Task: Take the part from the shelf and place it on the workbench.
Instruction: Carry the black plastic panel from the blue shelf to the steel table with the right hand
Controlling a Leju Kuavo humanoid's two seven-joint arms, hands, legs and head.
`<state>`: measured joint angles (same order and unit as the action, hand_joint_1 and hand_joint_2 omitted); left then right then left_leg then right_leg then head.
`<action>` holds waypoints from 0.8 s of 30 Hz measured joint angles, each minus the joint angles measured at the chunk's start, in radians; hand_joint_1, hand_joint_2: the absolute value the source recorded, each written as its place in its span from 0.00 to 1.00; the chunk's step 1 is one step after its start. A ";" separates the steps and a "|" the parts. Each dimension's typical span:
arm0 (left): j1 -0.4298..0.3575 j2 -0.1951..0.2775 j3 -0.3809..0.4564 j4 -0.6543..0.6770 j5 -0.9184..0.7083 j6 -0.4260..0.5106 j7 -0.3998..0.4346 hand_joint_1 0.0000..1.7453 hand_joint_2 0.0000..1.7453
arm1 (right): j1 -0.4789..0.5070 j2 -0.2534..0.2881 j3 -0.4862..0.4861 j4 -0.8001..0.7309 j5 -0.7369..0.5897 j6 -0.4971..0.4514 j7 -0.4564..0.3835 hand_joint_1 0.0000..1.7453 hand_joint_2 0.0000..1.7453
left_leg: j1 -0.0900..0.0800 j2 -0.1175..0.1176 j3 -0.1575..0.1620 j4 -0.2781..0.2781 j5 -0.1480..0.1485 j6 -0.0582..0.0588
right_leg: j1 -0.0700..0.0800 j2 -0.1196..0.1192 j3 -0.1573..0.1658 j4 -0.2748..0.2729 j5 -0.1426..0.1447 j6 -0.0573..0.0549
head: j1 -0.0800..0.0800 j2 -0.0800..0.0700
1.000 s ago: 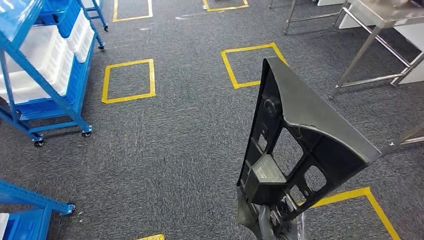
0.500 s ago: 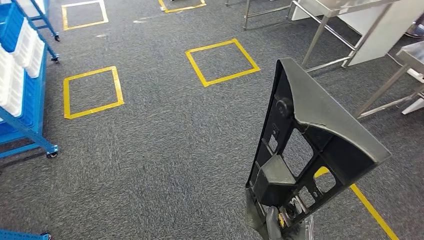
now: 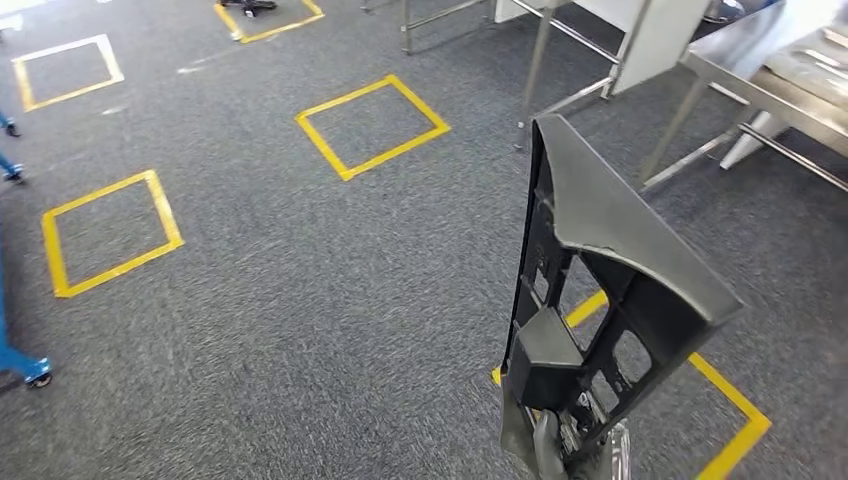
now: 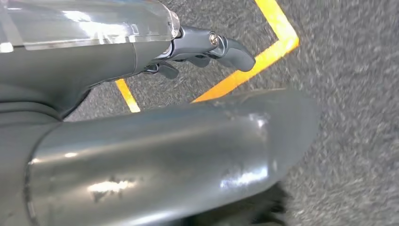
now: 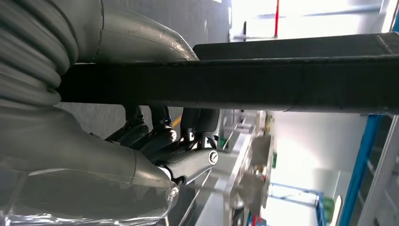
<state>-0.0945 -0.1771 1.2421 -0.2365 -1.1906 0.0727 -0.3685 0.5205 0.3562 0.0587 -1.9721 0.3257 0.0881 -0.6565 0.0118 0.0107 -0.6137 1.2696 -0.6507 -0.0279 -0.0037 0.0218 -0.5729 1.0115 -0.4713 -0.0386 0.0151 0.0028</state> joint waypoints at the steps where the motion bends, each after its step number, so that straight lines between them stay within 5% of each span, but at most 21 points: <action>1: 0.002 0.000 0.001 0.000 0.002 0.000 0.000 0.00 0.00 | 0.001 0.000 0.000 0.000 0.002 -0.001 0.000 1.00 1.00 | 0.000 -0.003 -0.020 0.033 0.000 0.000 | 0.001 0.016 0.000 0.002 0.000 0.000 | 0.000 0.000; 3: 0.003 0.000 0.003 0.000 0.004 -0.002 -0.003 0.00 0.00 | 0.002 0.000 0.000 0.000 0.003 -0.005 0.000 1.00 1.00 | 0.000 -0.013 -0.004 -0.029 0.063 0.005 | 0.001 0.050 0.001 0.007 -0.001 0.001 | 0.000 0.000; 5: 0.003 0.002 0.005 0.000 0.004 -0.008 -0.006 0.00 0.00 | 0.002 0.000 -0.001 0.000 0.005 -0.007 0.000 1.00 1.00 | 0.002 -0.059 0.049 -0.171 0.136 0.013 | 0.001 0.079 -0.001 0.014 -0.004 0.005 | 0.000 0.000; 7: 0.003 0.004 0.006 0.000 0.003 -0.014 -0.007 0.00 0.00 | 0.003 0.000 -0.002 0.000 0.009 -0.008 0.000 1.00 1.00 | 0.002 -0.095 0.075 -0.244 0.155 0.019 | -0.001 0.103 -0.009 0.019 -0.003 0.016 | -0.001 0.000; 9: 0.002 0.005 0.006 0.000 -0.001 -0.016 -0.007 0.00 0.00 | 0.006 0.000 -0.002 -0.001 0.015 -0.010 0.000 1.00 1.00 | 0.002 -0.082 0.080 -0.252 0.155 0.026 | -0.003 0.124 -0.017 0.018 0.002 0.030 | -0.001 0.000; 11: 0.001 0.004 0.006 0.000 -0.007 -0.017 -0.008 0.00 0.00 | 0.009 0.000 -0.004 -0.004 0.020 -0.012 0.000 1.00 1.00 | 0.005 -0.055 0.085 -0.264 0.164 0.039 | 0.000 0.096 -0.027 0.035 -0.010 0.039 | 0.002 0.000; 14: 0.005 0.004 0.006 0.000 -0.013 -0.017 -0.008 0.00 0.00 | 0.008 0.000 -0.006 -0.007 0.024 -0.013 0.000 1.00 1.00 | 0.006 -0.010 0.086 -0.273 0.169 0.051 | 0.000 0.004 -0.099 0.183 -0.094 0.048 | 0.013 0.000; 16: 0.008 0.004 0.006 0.000 -0.016 -0.019 -0.008 0.00 0.00 | 0.008 0.000 -0.007 -0.007 0.027 -0.016 0.001 1.00 1.00 | 0.004 0.023 0.086 -0.272 0.167 0.050 | -0.006 -0.014 -0.152 0.289 -0.129 0.055 | 0.014 0.000; 17: 0.008 0.004 0.006 0.000 -0.017 -0.020 -0.008 0.00 0.00 | 0.009 0.000 -0.008 -0.007 0.030 -0.019 0.001 1.00 1.00 | 0.004 0.039 0.087 -0.272 0.165 0.049 | -0.009 -0.018 -0.156 0.297 -0.120 0.059 | 0.014 0.000; 21: 0.006 0.004 0.005 0.000 -0.023 -0.026 -0.009 0.00 0.00 | 0.009 0.000 -0.008 -0.007 0.044 -0.029 0.002 1.00 1.00 | 0.002 0.085 0.103 -0.271 0.151 0.034 | -0.008 -0.076 -0.022 0.053 -0.010 0.055 | 0.014 0.000; 24: 0.002 0.004 0.005 0.000 -0.024 -0.028 -0.009 0.00 0.00 | 0.010 0.001 -0.006 -0.009 0.049 -0.031 0.003 1.00 1.00 | -0.002 0.110 0.114 -0.273 0.144 0.016 | 0.002 -0.077 -0.004 0.008 -0.006 0.040 | 0.013 0.000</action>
<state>-0.0929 -0.1729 1.2472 -0.2365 -1.2142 0.0451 -0.3776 0.5305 0.3571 0.0530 -1.9816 0.3748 0.0576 -0.6538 0.0096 0.1207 -0.4997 0.9969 -0.5062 -0.0115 -0.0018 -0.0556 -0.5769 1.0193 -0.4772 0.0013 0.0280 0.0028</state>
